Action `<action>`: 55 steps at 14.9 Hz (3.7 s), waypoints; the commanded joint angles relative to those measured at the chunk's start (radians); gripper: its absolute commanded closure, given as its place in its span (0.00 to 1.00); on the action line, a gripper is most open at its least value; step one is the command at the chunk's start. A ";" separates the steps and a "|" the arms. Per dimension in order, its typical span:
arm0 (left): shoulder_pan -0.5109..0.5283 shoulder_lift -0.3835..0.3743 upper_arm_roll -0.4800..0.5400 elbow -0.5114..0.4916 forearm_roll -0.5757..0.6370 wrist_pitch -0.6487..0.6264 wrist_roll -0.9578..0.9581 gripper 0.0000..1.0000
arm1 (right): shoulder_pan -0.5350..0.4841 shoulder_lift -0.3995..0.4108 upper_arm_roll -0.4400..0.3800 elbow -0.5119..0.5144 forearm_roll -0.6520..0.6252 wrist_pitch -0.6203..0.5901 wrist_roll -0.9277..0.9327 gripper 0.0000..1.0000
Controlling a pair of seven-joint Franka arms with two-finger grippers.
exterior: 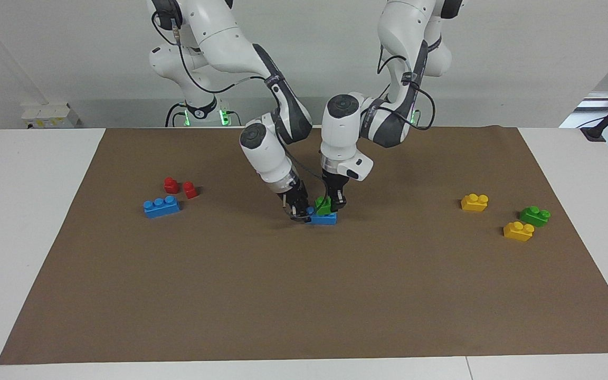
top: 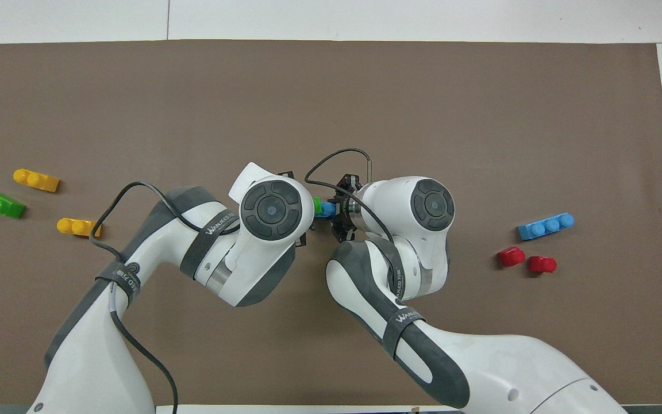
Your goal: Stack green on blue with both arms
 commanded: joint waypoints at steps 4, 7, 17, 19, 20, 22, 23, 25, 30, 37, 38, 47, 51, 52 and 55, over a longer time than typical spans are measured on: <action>-0.026 0.063 0.018 0.001 0.021 0.014 -0.028 1.00 | -0.009 0.020 -0.007 -0.019 -0.016 0.055 -0.011 1.00; -0.022 0.089 0.024 0.012 0.033 0.047 -0.028 1.00 | -0.015 0.020 -0.007 -0.019 -0.016 0.055 -0.012 1.00; -0.023 0.105 0.022 0.011 0.108 0.077 0.016 0.00 | -0.021 0.020 -0.007 -0.022 -0.014 0.055 -0.025 1.00; -0.022 0.102 0.022 0.014 0.108 0.066 0.053 0.00 | -0.022 0.020 -0.007 -0.022 -0.012 0.055 -0.023 1.00; -0.022 0.099 0.022 0.014 0.108 0.063 0.055 0.00 | -0.024 0.020 -0.007 -0.022 -0.012 0.053 -0.023 0.91; -0.013 0.092 0.022 0.014 0.108 0.054 0.061 0.00 | -0.032 0.020 -0.007 -0.021 -0.012 0.052 -0.023 0.29; -0.005 0.077 0.021 0.012 0.108 0.043 0.077 0.00 | -0.032 0.020 -0.007 -0.019 -0.011 0.050 -0.022 0.19; 0.023 0.031 0.018 0.007 0.107 -0.004 0.128 0.00 | -0.033 0.019 -0.005 -0.019 -0.011 0.050 -0.022 0.10; 0.092 -0.056 0.012 0.003 0.093 -0.078 0.165 0.00 | -0.055 0.011 -0.007 -0.012 -0.011 0.033 -0.023 0.05; 0.211 -0.128 0.013 0.012 0.019 -0.215 0.522 0.00 | -0.222 -0.073 -0.013 0.001 -0.019 -0.190 -0.297 0.01; 0.240 -0.142 0.013 0.012 0.015 -0.233 0.600 0.00 | -0.258 -0.093 -0.013 0.016 -0.038 -0.252 -0.369 0.00; 0.425 -0.165 0.022 0.086 -0.004 -0.363 1.342 0.00 | -0.467 -0.247 -0.013 0.192 -0.334 -0.657 -1.044 0.00; 0.523 -0.164 0.022 0.141 -0.005 -0.417 1.825 0.00 | -0.492 -0.342 -0.013 0.243 -0.448 -0.777 -1.311 0.00; 0.547 -0.162 0.021 0.158 -0.007 -0.436 1.923 0.00 | -0.495 -0.377 -0.013 0.243 -0.469 -0.792 -1.377 0.00; 0.579 -0.162 0.026 0.227 -0.041 -0.526 2.171 0.00 | -0.495 -0.443 -0.013 0.267 -0.493 -0.881 -1.541 0.00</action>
